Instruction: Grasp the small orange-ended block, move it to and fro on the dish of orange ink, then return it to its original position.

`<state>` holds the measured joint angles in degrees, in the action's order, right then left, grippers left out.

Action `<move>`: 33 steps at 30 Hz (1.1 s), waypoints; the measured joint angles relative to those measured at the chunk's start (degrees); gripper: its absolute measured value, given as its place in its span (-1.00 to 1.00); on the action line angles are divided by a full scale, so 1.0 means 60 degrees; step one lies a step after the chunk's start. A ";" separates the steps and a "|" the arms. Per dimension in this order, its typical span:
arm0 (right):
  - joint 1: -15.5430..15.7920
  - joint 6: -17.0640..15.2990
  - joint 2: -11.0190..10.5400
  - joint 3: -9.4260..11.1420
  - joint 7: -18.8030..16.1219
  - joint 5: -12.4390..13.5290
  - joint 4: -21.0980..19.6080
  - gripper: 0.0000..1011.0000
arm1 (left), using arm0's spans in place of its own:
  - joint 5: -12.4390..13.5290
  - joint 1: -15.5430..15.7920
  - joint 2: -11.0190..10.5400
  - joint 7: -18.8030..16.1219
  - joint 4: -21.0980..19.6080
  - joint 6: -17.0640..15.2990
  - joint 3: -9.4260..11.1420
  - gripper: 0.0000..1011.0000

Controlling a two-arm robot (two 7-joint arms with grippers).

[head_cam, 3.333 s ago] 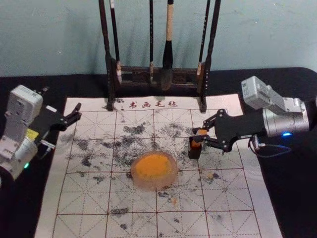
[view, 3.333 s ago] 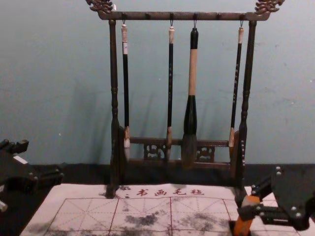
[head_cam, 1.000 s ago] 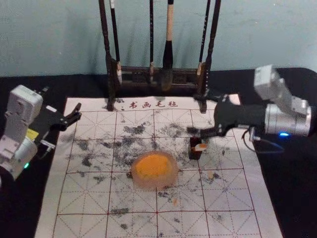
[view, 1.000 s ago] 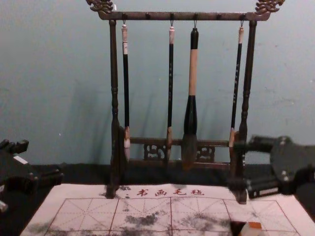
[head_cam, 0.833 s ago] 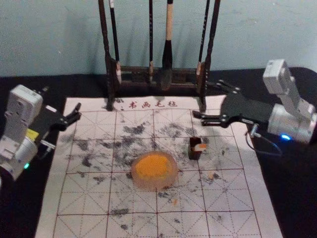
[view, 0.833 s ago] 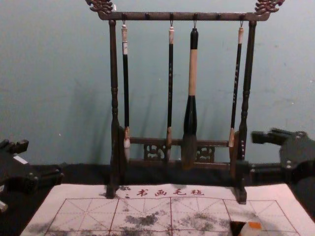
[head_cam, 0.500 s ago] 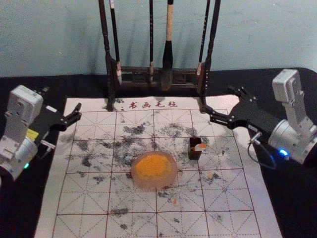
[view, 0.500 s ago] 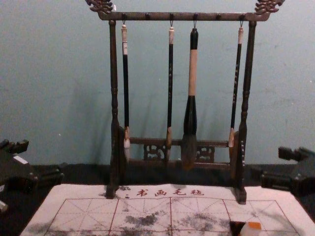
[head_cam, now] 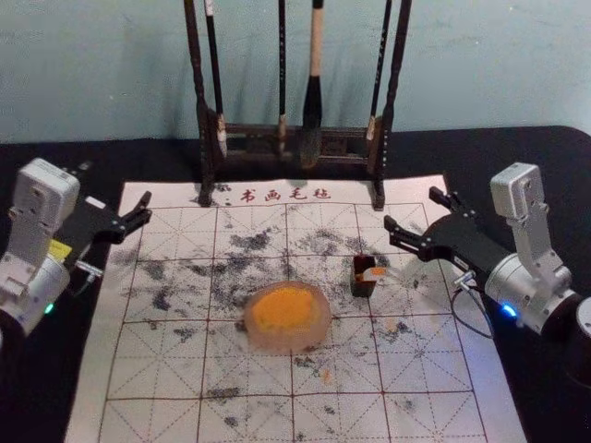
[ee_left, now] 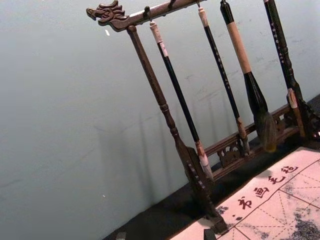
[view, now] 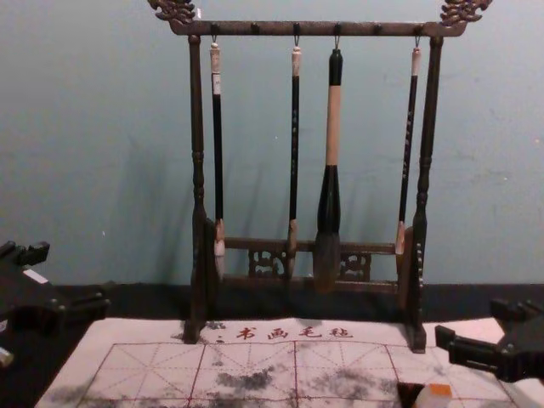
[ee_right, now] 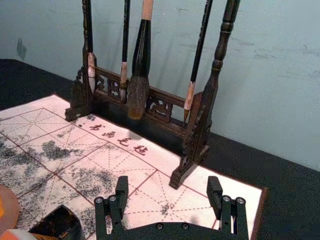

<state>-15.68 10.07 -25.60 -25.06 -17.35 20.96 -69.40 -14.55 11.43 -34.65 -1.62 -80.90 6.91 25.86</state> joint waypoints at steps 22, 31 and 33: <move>0.0010 0.0000 -0.0041 -0.0008 -0.0034 0.0052 -0.0060 0.98 | -0.0001 0.0001 0.0000 0.0000 0.0000 0.0000 0.0000 0.98; 0.0011 -0.0001 -0.0047 -0.0011 -0.0046 0.0063 -0.0071 0.98 | -0.0001 0.0001 0.0000 0.0000 0.0000 0.0000 0.0000 0.98; 0.0011 -0.0001 -0.0050 -0.0011 -0.0048 0.0066 -0.0073 0.98 | -0.0001 0.0001 0.0000 0.0000 0.0000 0.0000 0.0000 0.98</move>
<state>-15.61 10.07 -25.90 -25.12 -17.64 21.35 -69.84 -14.55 11.43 -34.65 -1.62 -80.90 6.91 25.86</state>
